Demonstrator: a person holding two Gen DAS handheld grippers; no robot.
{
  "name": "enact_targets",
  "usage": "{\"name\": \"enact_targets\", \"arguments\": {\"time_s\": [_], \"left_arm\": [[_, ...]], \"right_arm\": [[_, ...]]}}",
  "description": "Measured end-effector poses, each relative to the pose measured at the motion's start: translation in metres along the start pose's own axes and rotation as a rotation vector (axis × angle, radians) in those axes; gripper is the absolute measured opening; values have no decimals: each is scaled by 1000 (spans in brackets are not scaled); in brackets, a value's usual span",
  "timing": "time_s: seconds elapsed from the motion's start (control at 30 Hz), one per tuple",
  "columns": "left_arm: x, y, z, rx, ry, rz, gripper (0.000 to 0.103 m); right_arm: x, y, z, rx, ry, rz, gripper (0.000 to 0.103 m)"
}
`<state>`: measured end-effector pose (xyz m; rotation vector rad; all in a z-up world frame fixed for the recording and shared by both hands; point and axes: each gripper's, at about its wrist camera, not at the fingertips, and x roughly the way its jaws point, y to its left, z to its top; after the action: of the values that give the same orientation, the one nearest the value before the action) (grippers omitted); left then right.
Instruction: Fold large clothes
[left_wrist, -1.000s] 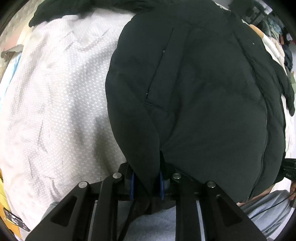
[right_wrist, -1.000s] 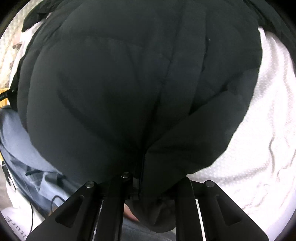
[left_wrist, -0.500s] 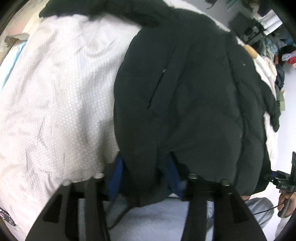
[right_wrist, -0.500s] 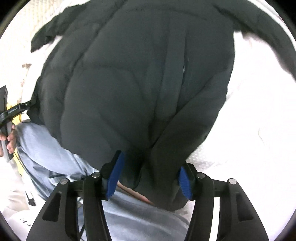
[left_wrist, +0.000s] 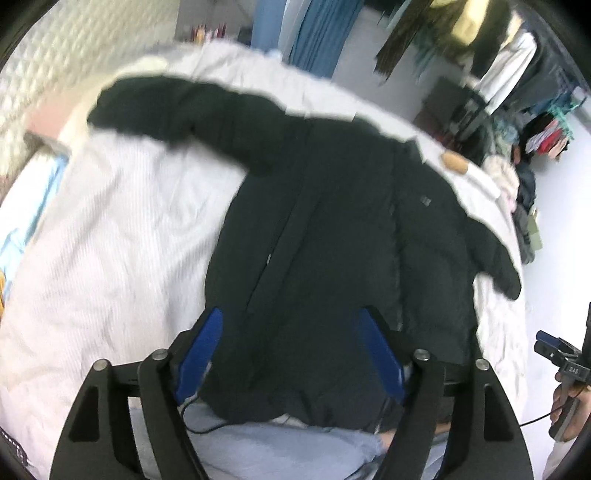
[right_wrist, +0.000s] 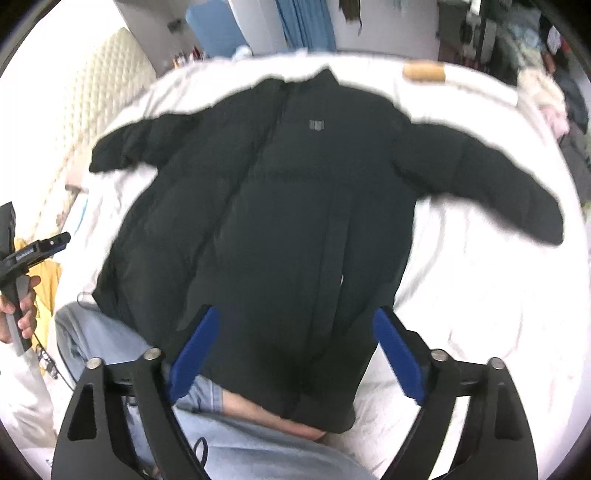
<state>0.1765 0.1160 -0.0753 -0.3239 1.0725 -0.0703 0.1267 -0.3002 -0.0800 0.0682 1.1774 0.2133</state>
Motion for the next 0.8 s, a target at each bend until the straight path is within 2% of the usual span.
{"name": "enact_targets", "arguments": {"time_s": [0.03, 0.1, 0.23, 0.37, 0.53, 0.7, 0.8], "left_arm": [[-9, -5, 5, 7, -32, 6, 80], [-23, -15, 15, 7, -86, 0, 81], [-38, -33, 25, 25, -135, -14, 81], [-45, -55, 28, 70, -177, -65, 81], [-47, -77, 17, 131, -263, -89, 84], [-41, -92, -3, 215, -355, -75, 85], [-33, -92, -14, 223, -395, -92, 97]], "right_arm": [[-10, 2, 1, 2, -39, -12, 99], [-33, -1, 1, -2, -99, -24, 103], [-57, 11, 1, -21, -213, -48, 103], [-70, 25, -4, -52, -323, -79, 103], [-67, 38, -15, -61, -439, -82, 103], [-59, 44, -31, -47, -550, -83, 103], [-50, 42, -39, -16, -600, -101, 103]]}}
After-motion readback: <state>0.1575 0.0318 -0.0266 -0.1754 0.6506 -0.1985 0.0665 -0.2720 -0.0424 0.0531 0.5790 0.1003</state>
